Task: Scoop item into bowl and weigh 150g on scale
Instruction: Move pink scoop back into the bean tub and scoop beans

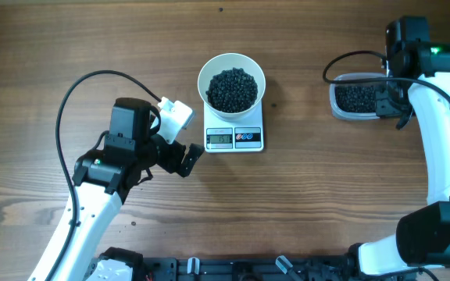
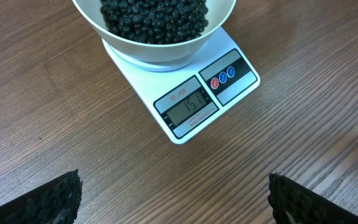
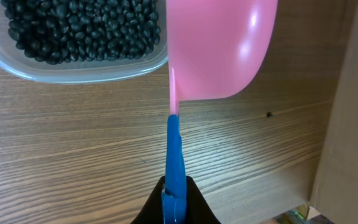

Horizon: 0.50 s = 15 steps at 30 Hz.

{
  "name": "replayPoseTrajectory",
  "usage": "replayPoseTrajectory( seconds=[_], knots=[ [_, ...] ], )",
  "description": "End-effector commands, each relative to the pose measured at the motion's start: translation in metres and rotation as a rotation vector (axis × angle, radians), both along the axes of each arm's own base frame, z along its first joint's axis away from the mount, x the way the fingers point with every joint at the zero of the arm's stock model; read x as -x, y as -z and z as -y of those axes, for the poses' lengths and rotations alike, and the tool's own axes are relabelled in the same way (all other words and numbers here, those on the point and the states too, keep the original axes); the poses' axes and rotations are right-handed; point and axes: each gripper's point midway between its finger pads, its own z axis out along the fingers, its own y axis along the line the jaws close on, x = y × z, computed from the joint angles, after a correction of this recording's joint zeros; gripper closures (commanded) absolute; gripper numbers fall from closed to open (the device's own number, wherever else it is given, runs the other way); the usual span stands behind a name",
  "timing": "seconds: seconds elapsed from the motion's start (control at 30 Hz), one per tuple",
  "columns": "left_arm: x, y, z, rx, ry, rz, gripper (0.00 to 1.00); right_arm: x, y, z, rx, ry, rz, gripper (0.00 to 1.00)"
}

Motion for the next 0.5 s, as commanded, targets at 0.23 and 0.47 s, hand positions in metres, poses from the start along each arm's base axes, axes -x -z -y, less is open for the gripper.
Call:
replayPoseTrajectory(
  seconds=[0.23,0.47],
  knots=[
    [0.003,0.005,0.003,0.008,0.014,-0.017,0.00,-0.036,-0.027,-0.050,-0.267,-0.132,0.160,0.96],
    [0.003,0.005,0.003,0.008,0.014,-0.017,0.00,-0.063,-0.067,-0.093,-0.341,-0.246,0.232,0.96]
  ],
)
